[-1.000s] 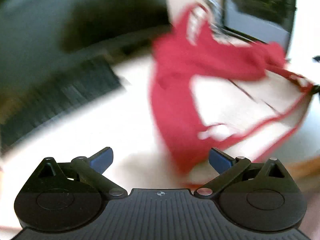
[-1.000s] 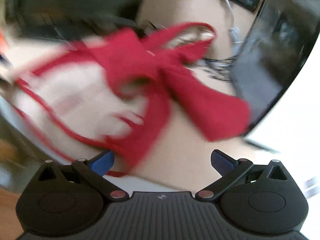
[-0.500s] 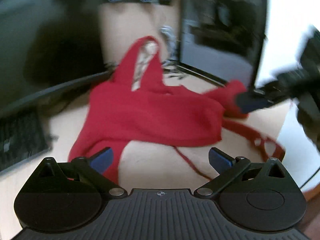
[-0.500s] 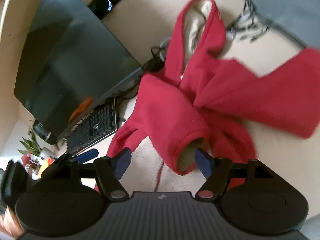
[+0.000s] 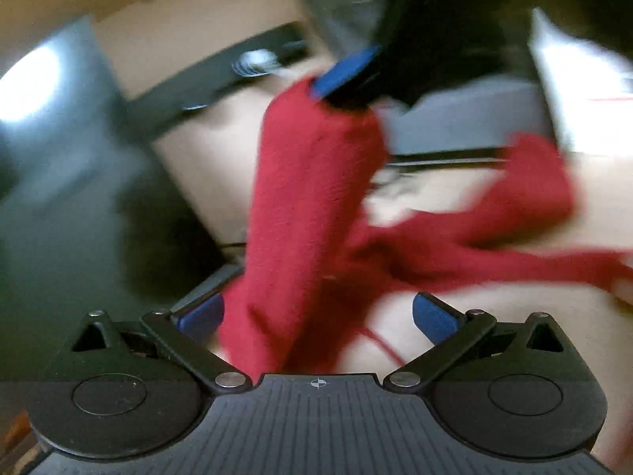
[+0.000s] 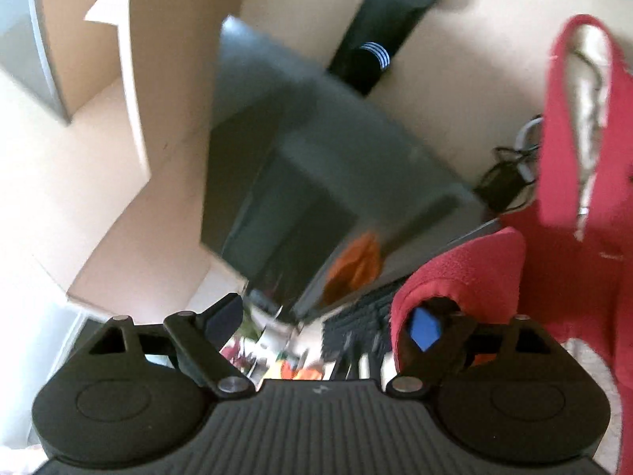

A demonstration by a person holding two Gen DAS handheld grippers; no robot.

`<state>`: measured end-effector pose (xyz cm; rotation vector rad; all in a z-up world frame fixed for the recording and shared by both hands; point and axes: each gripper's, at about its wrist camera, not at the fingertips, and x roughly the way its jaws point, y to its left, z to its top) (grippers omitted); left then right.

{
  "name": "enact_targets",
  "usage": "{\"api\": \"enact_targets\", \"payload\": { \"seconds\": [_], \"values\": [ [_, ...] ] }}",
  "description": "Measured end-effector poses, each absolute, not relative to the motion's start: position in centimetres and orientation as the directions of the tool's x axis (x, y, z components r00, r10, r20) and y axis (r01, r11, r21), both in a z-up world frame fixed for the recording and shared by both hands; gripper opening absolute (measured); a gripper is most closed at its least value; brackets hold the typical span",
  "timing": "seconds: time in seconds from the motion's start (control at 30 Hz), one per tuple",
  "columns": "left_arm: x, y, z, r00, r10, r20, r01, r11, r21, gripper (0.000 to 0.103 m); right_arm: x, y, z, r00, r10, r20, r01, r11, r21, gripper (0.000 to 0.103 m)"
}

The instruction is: Fold clothes

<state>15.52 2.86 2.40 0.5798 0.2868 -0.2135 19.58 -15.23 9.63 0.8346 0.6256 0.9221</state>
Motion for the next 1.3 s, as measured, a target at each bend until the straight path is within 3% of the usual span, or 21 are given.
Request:
{"api": "enact_targets", "payload": {
  "seconds": [0.2,0.33,0.5,0.6,0.7,0.8,0.87,1.0,1.07,1.17,1.3],
  "values": [
    [19.3,7.7,4.4,0.979,0.119,-0.165,-0.038,0.904,0.427,0.103,18.0,-12.1,11.3,0.359,0.920,-0.157,-0.539,0.342,0.770,0.090],
    [19.3,15.7,6.1,0.920,0.384,-0.082,-0.337,0.879,0.338,0.103,16.6,-10.4,11.8,0.331,0.921,-0.207,-0.583,0.372,0.723,0.096],
    [19.0,27.2,4.5,0.744,0.666,-0.059,-0.596,0.701,0.392,0.103,16.0,-9.7,9.6,0.399,0.826,-0.398,-0.540,0.562,0.626,0.097],
    [17.7,32.7,3.4,0.663,0.739,-0.120,-0.656,0.651,0.383,0.103,15.6,-9.9,7.8,0.472,0.700,-0.536,-0.481,0.714,0.508,0.097],
    [16.1,34.8,3.4,0.717,0.655,-0.240,-0.615,0.756,0.224,0.103,15.7,-10.6,5.4,0.549,0.543,-0.636,-0.410,0.838,0.361,0.097],
    [15.6,32.9,3.6,0.859,0.402,-0.316,-0.406,0.912,0.059,0.103,16.0,-11.8,2.5,0.662,0.334,-0.671,-0.297,0.939,0.175,0.098],
    [16.8,29.3,3.1,0.924,0.158,-0.348,-0.183,0.982,-0.040,0.103,16.5,-11.6,1.2,0.719,0.236,-0.653,-0.252,0.965,0.072,0.103],
    [18.9,19.2,0.2,0.906,-0.186,-0.380,0.195,0.981,-0.015,0.103,17.6,-10.6,-0.7,0.754,0.145,-0.641,-0.256,0.963,-0.084,0.103],
    [20.1,14.9,-2.3,0.882,-0.232,-0.410,0.287,0.955,0.076,0.103,18.1,-10.2,-2.0,0.744,0.142,-0.653,-0.289,0.950,-0.122,0.103],
    [21.7,12.7,-6.0,0.842,-0.196,-0.503,0.284,0.953,0.104,0.103,18.6,-8.7,-3.4,0.728,0.174,-0.664,-0.341,0.931,-0.130,0.103],
    [20.9,13.4,-6.8,0.807,-0.110,-0.580,0.241,0.958,0.154,0.103,20.8,-6.9,-4.5,0.679,0.270,-0.683,-0.421,0.905,-0.061,0.103]
  ]
}}
